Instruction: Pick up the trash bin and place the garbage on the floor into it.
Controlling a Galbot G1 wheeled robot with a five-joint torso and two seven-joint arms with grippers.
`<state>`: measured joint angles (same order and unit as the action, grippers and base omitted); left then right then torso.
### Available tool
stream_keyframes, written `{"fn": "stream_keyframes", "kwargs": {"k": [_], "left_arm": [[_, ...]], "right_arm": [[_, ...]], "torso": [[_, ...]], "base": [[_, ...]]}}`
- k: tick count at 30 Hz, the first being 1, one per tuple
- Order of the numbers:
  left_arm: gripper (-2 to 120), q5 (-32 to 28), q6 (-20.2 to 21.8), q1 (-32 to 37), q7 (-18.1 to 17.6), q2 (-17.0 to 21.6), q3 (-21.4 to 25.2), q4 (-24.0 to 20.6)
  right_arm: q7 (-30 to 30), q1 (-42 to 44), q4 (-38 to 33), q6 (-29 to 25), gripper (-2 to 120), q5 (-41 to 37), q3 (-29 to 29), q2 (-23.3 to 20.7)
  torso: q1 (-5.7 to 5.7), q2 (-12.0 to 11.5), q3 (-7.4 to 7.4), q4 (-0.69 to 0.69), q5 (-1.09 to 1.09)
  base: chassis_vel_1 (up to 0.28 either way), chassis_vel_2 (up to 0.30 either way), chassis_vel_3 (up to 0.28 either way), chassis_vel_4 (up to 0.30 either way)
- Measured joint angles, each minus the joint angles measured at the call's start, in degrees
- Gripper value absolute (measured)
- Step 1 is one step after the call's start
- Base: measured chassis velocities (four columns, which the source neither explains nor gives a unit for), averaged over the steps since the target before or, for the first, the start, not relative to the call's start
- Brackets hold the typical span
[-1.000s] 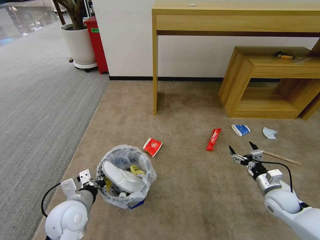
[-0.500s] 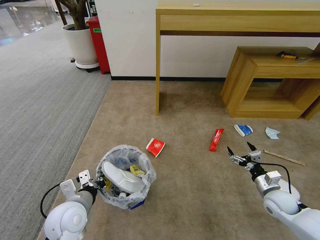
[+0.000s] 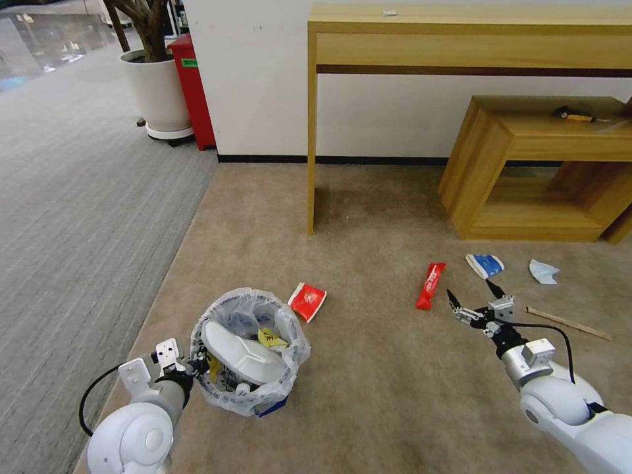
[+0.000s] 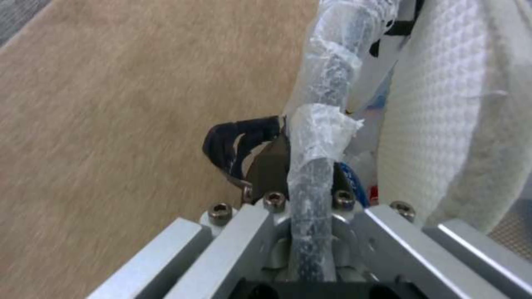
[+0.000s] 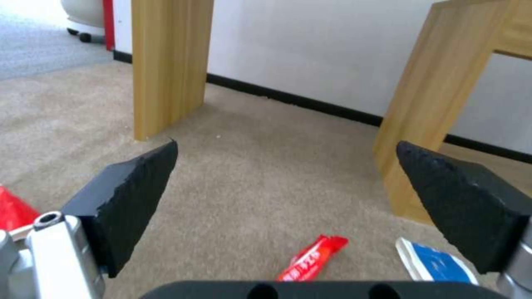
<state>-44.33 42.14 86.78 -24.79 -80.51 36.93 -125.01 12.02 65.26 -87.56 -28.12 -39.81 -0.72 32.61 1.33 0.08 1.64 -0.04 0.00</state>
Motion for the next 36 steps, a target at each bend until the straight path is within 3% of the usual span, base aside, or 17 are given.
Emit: {"fn": "stream_keyframes", "kwargs": {"k": [9,11,13,15,17,19,22,24,25,29,36], "left_arm": [[0,0.17,0.0,0.05,0.01,-0.43,-0.13,-0.13],[0,0.21,0.0,0.09,0.01,-0.85,-0.18,0.04],[0,0.21,0.0,0.1,0.01,-0.89,-0.16,0.05],[0,0.06,0.0,0.08,-0.1,-1.08,0.09,-0.07],[0,0.02,0.0,0.07,-0.16,-1.09,0.15,-0.16],[0,-0.32,0.0,-0.02,-0.38,-1.09,0.61,-0.51],[0,-0.47,0.0,-0.09,-0.52,-1.1,0.82,-0.69],[0,-0.48,0.0,-0.24,-0.66,-1.32,0.94,-0.72],[0,-0.49,0.0,-0.38,-0.69,-1.53,0.94,-0.77],[0,-0.56,0.01,-0.8,-0.74,-1.79,1.08,-1.3],[0,-0.65,0.0,-1.44,-0.79,-2.02,1.36,-1.06]], "right_arm": [[-0.31,-2.24,-0.32,1.03,100,-0.27,2.77,0.0],[-2.18,-6.63,-0.28,1.83,100,-6.83,8.05,1.78],[-2.53,-7.82,0.29,1.84,100,-7.93,9.57,2.28],[-4.14,-12.72,3.04,2.04,100,-12.07,16.13,4.8],[-4.48,-14.0,3.78,2.13,100,-12.91,17.55,5.54],[-6.18,-19.42,7.19,3.3,100,-15.65,23.56,9.39],[-6.84,-23.23,9.62,4.9,100,-16.92,26.86,12.68],[-6.9,-25.33,11.45,5.93,100,-17.89,28.84,14.94],[-6.89,-26.85,12.8,7.7,100,-18.61,30.68,16.52],[-6.79,-29.48,14.97,9.54,100,-20.59,34.67,18.7],[-5.45,-33.09,19.19,12.6,100,-21.1,40.17,21.8]], "torso": [[-0.01,0.0,-0.02,-0.02,0.01],[-0.03,0.0,-0.03,-0.02,0.0],[-0.03,0.0,-0.03,-0.02,0.0],[-0.02,0.0,-0.01,-0.01,0.02],[-0.02,0.0,-0.01,0.01,0.04],[-0.02,0.0,-0.01,-0.01,-0.04],[-0.02,0.0,-0.01,0.04,0.07],[-0.02,0.0,-0.02,0.04,-0.05],[-0.02,0.0,-0.01,0.03,0.01],[-0.02,0.0,-0.01,-0.04,-0.04],[-0.02,0.0,-0.01,0.01,0.01]], "base": [[-0.031,0.054,0.045,-0.037],[0.008,-0.027,-0.015,0.016],[0.0,0.0,0.0,0.0],[0.0,0.0,0.0,0.0],[0.0,0.0,0.0,0.0],[0.0,0.0,0.0,0.0],[0.0,0.0,0.0,0.0],[0.0,0.0,0.0,0.0],[0.0,0.0,0.0,0.0],[0.0,0.0,0.0,0.0],[0.0,0.0,0.0,0.0]]}}
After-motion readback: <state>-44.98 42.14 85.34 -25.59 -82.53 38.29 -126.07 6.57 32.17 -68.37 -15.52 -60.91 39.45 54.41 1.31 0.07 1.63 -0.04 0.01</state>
